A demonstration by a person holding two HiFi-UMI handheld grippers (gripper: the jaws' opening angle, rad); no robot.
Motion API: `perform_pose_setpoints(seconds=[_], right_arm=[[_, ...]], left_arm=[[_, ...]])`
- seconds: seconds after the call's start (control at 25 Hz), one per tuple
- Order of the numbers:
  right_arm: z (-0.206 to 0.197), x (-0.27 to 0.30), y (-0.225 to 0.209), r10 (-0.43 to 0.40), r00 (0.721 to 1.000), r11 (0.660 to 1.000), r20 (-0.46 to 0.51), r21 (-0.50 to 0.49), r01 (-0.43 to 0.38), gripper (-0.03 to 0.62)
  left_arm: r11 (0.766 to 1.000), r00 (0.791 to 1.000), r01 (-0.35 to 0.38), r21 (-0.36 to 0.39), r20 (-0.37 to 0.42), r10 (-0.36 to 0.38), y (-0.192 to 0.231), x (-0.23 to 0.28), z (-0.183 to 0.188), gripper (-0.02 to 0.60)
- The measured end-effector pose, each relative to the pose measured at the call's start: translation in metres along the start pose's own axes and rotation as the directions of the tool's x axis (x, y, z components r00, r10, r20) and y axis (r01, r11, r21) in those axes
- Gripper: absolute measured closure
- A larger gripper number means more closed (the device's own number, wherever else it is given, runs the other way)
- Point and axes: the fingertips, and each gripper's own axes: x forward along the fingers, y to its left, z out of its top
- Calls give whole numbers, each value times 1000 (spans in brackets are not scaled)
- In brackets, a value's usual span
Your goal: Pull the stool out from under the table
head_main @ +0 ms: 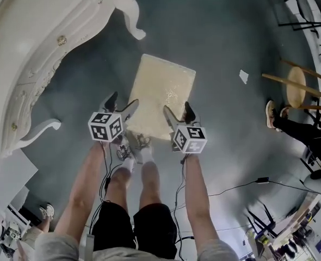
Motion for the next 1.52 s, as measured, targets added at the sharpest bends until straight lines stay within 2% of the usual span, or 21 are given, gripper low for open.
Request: perform_pose_setpoints(seconds=[0.28, 0.36, 0.56, 0.72, 0.96, 1.08, 1.24, 1.52], right_arm=[[85, -13, 75, 97, 993, 985, 65, -147, -86, 198], [104, -17, 102, 134, 988, 976, 71, -182, -120, 198], [148, -25, 177, 246, 966, 929, 74, -303, -213, 198], [176, -40, 249, 331, 941, 862, 65, -427, -274, 198], [210, -71, 354, 465, 884, 758, 38, -533, -376, 210], [224, -87, 401, 515, 856, 715, 36, -568, -407, 270], [239, -106, 461, 585, 810, 656, 34, -607, -449, 299], [252, -147, 541, 662, 749, 569, 18, -662, -487, 379]], left_arm=[[997, 985, -75, 12, 154, 73, -2, -75, 66, 243], [994, 975, -113, 12, 194, 108, 2, -99, 84, 282], [980, 933, -198, -11, 304, 192, 16, -168, 127, 310], [960, 880, -278, -32, 391, 268, 26, -236, 158, 336], [906, 782, -418, -59, 483, 393, 33, -342, 188, 388], [879, 731, -466, -99, 517, 446, 35, -391, 196, 406], [833, 658, -535, -140, 550, 515, 39, -449, 204, 420], [775, 565, -603, -191, 584, 583, 27, -538, 210, 454]])
